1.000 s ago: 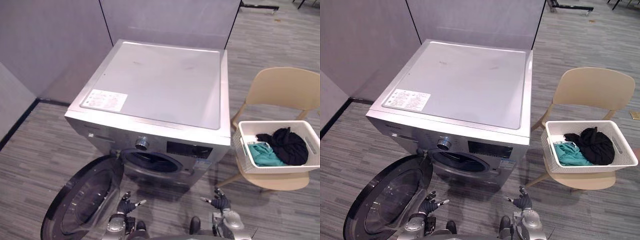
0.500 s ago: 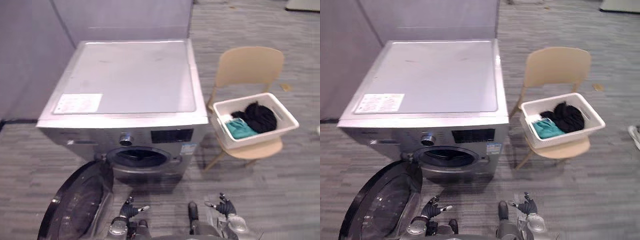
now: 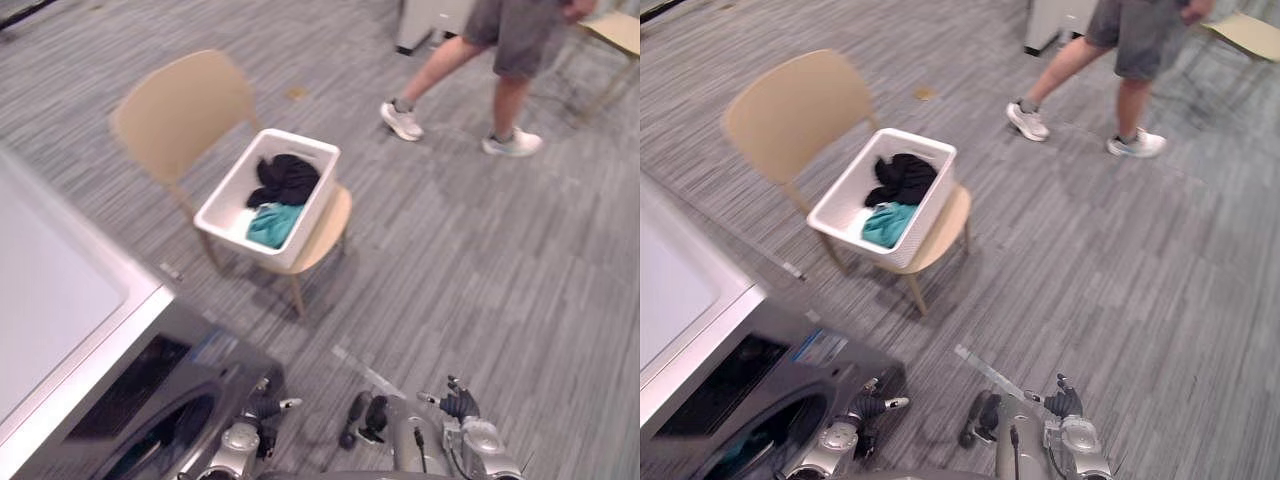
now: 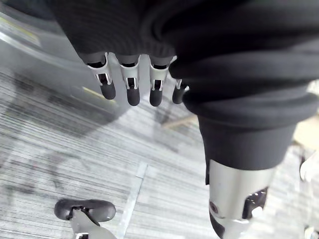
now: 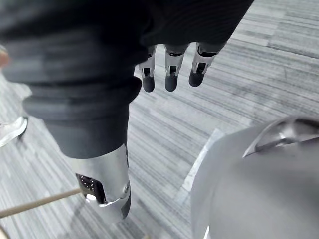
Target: Pick up the laundry basket with both hands and put the clothes into the washing machine.
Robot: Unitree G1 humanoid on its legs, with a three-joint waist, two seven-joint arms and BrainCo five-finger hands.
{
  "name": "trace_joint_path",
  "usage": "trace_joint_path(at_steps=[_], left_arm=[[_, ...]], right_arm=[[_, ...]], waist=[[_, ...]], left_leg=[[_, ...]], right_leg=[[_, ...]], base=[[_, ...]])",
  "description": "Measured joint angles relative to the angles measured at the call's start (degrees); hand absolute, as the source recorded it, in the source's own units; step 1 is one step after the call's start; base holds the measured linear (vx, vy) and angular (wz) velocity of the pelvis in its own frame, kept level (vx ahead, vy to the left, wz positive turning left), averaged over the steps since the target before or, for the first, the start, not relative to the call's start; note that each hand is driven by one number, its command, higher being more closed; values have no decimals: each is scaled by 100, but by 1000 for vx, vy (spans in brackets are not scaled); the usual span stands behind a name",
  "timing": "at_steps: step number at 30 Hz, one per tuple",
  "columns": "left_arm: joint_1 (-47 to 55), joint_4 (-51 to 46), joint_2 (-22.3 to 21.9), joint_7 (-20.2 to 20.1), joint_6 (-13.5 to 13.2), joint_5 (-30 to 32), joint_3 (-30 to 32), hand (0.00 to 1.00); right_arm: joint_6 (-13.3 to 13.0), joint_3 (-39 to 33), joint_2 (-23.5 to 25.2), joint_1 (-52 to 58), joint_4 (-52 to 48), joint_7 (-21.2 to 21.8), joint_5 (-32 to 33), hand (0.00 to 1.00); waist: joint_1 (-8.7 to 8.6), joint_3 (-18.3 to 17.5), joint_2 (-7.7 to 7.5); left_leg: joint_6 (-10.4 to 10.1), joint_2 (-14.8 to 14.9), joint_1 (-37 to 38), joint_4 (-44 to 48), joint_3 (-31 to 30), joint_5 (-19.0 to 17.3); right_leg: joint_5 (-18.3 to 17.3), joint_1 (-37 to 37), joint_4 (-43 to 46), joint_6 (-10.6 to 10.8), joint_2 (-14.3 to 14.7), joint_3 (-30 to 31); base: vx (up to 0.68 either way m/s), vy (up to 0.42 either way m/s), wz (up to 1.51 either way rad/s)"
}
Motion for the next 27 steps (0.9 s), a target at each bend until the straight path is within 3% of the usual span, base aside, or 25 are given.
trace_joint_path(at_steps=[1, 2, 3, 4, 7, 8, 9, 10, 11, 12, 13, 15, 16, 17, 19, 21, 22, 24, 25, 26, 27], left_arm=[[69, -7, 2, 3, -2, -32, 4, 0], [61, -64, 39, 4, -14, -51, 17, 0], [31, -118, 86, 20, -31, -114, 30, 0], [20, -170, 90, 26, -54, -171, 63, 0], [0, -242, 40, 23, -106, -252, 131, 0], [-21, -262, 23, 17, -114, -259, 131, 0], [-48, -276, 36, 11, -122, -304, 129, 0], [-52, -274, 40, 13, -122, -305, 129, 0], [-83, -243, 52, 13, -118, -311, 130, 0], [-107, -246, 34, 15, -114, -324, 129, 0], [-100, -251, 34, 14, -108, -365, 130, 0], [-79, -210, 60, 16, -86, -424, 117, 0], [-66, -207, 70, 18, -49, -425, 113, 0], [-77, -215, 67, 23, -20, -426, 113, 0], [-105, -275, 70, 45, -14, -426, 137, 0], [-122, -275, 84, 62, -3, -430, 205, 0], [-131, -278, 78, 117, -5, -471, 242, 0], [-152, -272, 63, 153, -4, -491, 244, 0], [-125, -268, 50, 153, -3, -489, 240, 0], [-205, -237, -81, 174, 15, -497, 312, 0], [-206, -275, -194, 161, 0, -494, 417, 0]], right_arm=[[0, 75, 53, -138, 85, 2, 0, 0], [-4, 58, 94, -192, 111, -2, -1, 0], [-1, 45, 111, -212, 162, -4, 6, 0], [-2, 7, 129, -216, 192, -4, 10, 0], [-9, -216, 168, -287, 197, -7, 76, 0], [-21, -234, 166, -335, 198, -6, 138, 0], [-33, -237, 168, -336, 236, -13, 187, 0], [-34, -237, 174, -334, 273, -20, 200, 0], [-42, -238, 243, -352, 280, -22, 229, 0], [-38, -283, 255, -385, 309, -18, 227, 0], [-37, -303, 290, -374, 317, -1, 226, 0], [-33, -372, 409, -413, 322, 2, 227, 0], [-22, -348, 419, -399, 321, 28, 225, 0], [-18, -344, 397, -388, 320, 28, 223, 0], [-28, -343, 398, -418, 267, 28, 223, 0], [-38, -346, 372, -440, 270, 34, 223, 0], [-59, -342, 337, -395, 267, 35, 224, 0], [-94, -346, 323, -285, 134, 30, 224, 0], [-116, -381, 333, -99, 15, -7, 220, 0], [-89, -484, 291, -42, 75, -56, 213, 0], [-57, -558, 275, -81, 57, -120, 218, 0]], waist=[[7, 52, -5], [28, 105, -43], [69, 150, -112], [110, 178, -123], [136, 223, -165], [147, 226, -169], [257, 202, -227], [301, 172, -272], [301, 135, -241], [267, 162, -296], [292, 174, -315], [364, 184, -348], [371, 192, -382], [346, 188, -378], [253, 170, -364], [229, 188, -331], [254, 201, -298], [235, 207, -289], [216, 194, -398], [306, 270, -239], [393, 255, -153]], left_leg=[[-63, -133, -452, 584, -705, -20], [-231, -477, -873, 811, -1369, -69], [-305, -916, -1174, 713, -1883, -97], [-312, -1169, -1402, 496, -2149, -92], [-326, -1684, -1893, -1064, -2393, -70], [-493, -1908, -2038, -2022, -2479, 99], [-364, -2093, -2023, -2485, -2604, 706], [-279, -2190, -1958, -2590, -2642, 911], [66, -2335, -1929, -2581, -2747, 882], [277, -2369, -1828, -2591, -2700, 788], [327, -2372, -1719, -2613, -2657, 754], [483, -2471, -1246, -2731, -2627, 662], [645, -2607, -762, -2831, -2669, 565], [747, -2711, -424, -2938, -2877, 503], [773, -2765, 5, -3242, -3375, 488], [771, -2673, 269, -3460, -3818, 487], [767, -2549, 336, -3433, -4330, 485], [640, -2470, 250, -3205, -5016, 421], [57, -2531, 90, -2827, -5443, 156], [-377, -2457, 119, -2535, -5760, -144], [-470, -2349, -22, -2407, -5838, -119]], right_leg=[[104, 223, -273, -64, 196, 291], [167, 462, -491, -78, 302, 510], [190, 739, -683, -72, 360, 783], [249, 990, -901, 34, 430, 971], [448, 1603, -1702, 224, 524, 1368], [515, 1819, -2043, 326, 524, 1499], [518, 1957, -2274, 407, 486, 1621], [473, 2012, -2348, 484, 467, 1708], [314, 2089, -2252, 669, 359, 1739], [181, 1951, -1792, 861, 260, 1692], [122, 1822, -1406, 960, 195, 1680], [162, 1381, 332, 1026, -123, 1448], [304, 1036, 1779, 985, -536, 1191], [176, 860, 2529, 837, -865, 922], [-38, 556, 2846, 751, -1151, 563], [-207, 241, 2314, 776, -1028, 635], [-233, -42, 1475, 848, -743, 1055], [93, -347, 242, 1138, -339, 2019], [1104, -115, -1217, 1309, -363, 2872], [1675, 19, -1295, 1337, -413, 2709], [1567, 11, -1154, 1271, -420, 2554]], base=[[294, -84, -159], [356, -44, -152], [322, 7, -118], [414, 48, -98], [320, 76, -59], [323, 126, -55], [326, 134, -55], [388, 156, -33], [566, 211, -9], [500, 182, -1], [600, 222, -10], [478, 168, -6], [473, 112, 30], [480, 85, 51], [490, 6, 105], [543, -111, 121], [479, -195, 135], [515, -314, 172], [547, -441, 209], [439, -358, 199], [369, -336, 165]])
